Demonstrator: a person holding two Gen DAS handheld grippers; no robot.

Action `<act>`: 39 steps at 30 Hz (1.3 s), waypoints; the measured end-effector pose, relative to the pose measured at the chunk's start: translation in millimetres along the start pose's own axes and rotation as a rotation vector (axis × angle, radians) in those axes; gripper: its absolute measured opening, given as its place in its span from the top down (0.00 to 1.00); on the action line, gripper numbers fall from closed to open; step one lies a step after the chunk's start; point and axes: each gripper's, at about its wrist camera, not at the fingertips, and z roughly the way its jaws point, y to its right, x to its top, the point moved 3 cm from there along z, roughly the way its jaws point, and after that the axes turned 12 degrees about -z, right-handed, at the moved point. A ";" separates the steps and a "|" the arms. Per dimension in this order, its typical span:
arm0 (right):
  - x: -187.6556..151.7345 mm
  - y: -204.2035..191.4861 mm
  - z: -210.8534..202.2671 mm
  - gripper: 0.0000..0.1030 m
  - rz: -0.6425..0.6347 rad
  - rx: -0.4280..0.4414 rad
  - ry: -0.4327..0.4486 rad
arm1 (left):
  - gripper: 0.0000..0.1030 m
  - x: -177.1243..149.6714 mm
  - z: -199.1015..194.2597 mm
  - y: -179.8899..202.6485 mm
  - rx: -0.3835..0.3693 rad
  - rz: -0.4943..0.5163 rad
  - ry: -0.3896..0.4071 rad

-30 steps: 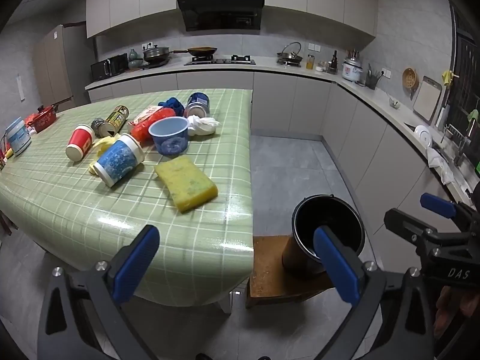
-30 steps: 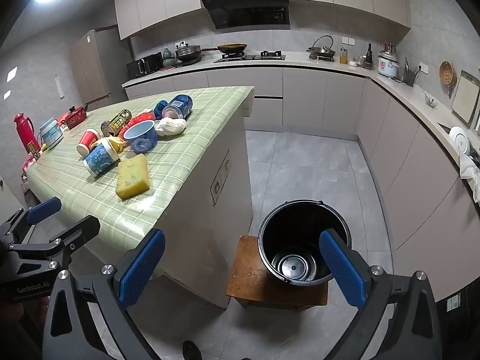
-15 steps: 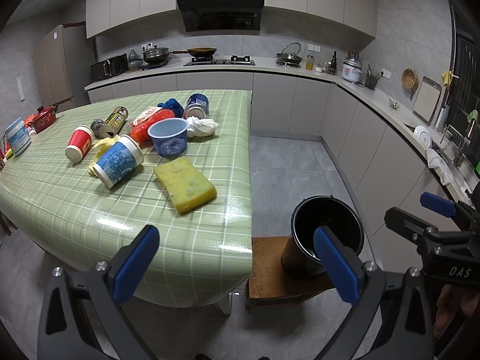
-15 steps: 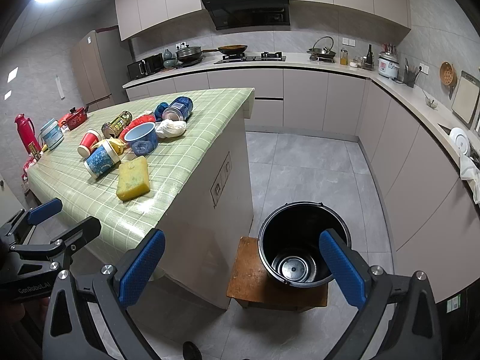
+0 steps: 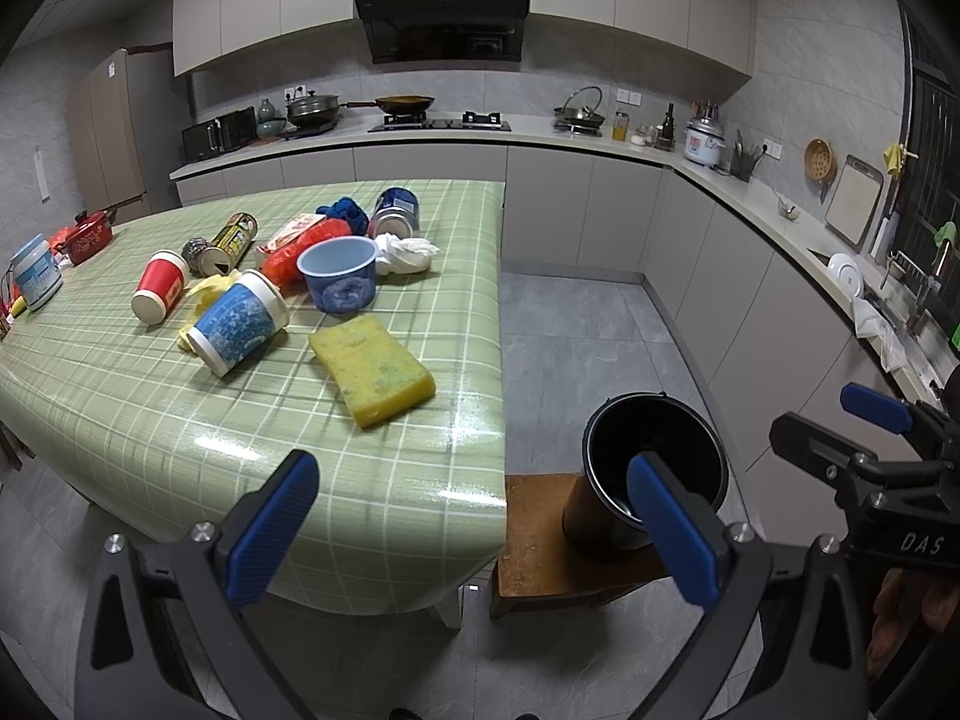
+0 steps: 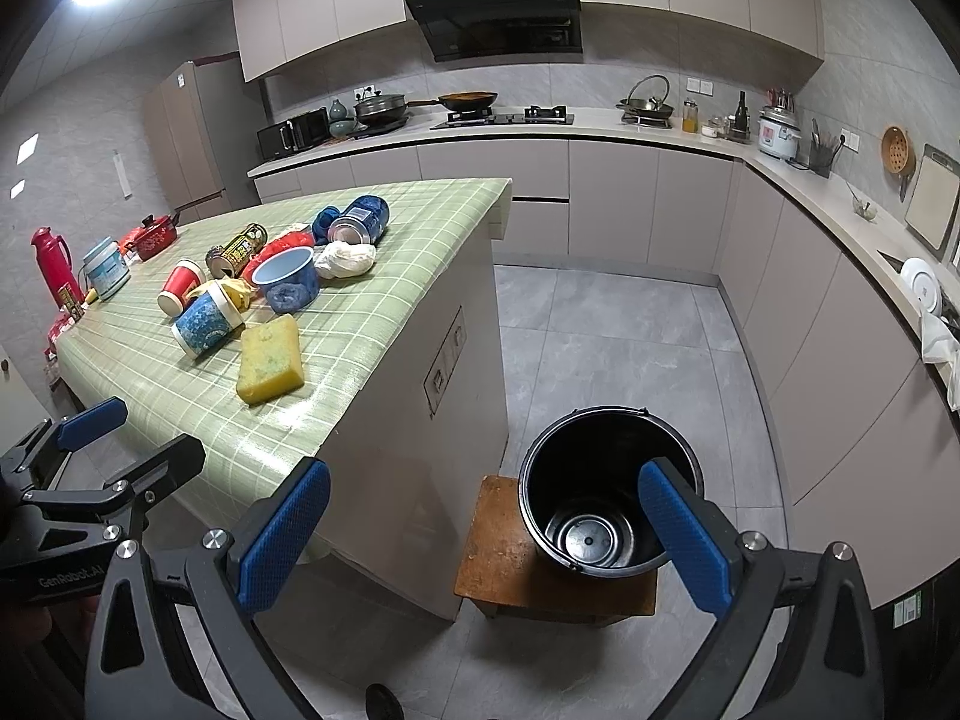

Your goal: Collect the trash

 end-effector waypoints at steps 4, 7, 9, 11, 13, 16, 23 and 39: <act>-0.3 0.0 0.0 0.00 -0.001 0.000 -0.001 | 0.00 1.3 -0.4 3.2 0.000 0.000 0.000; -0.7 0.3 0.0 0.00 0.001 0.000 0.000 | 0.00 1.4 -0.2 3.7 0.001 0.001 0.000; -0.9 0.2 0.1 0.00 0.001 0.000 0.000 | 0.00 1.5 -0.7 3.7 -0.001 -0.002 0.001; -0.7 0.2 -0.1 0.00 0.000 -0.001 0.000 | 0.00 1.6 0.2 4.3 0.000 0.000 0.000; -0.3 -0.5 0.4 0.00 0.001 0.000 0.000 | 0.00 1.7 0.2 4.2 -0.003 -0.001 -0.001; -0.3 -0.3 0.4 0.00 0.000 0.000 0.000 | 0.00 1.9 -0.3 4.7 -0.001 -0.001 0.000; -0.2 -0.4 0.4 0.00 0.000 0.000 0.001 | 0.00 2.0 0.2 4.5 -0.003 -0.002 0.000; 1.4 -2.1 0.7 0.00 -0.002 0.004 0.001 | 0.00 2.6 1.4 5.0 -0.004 -0.005 -0.001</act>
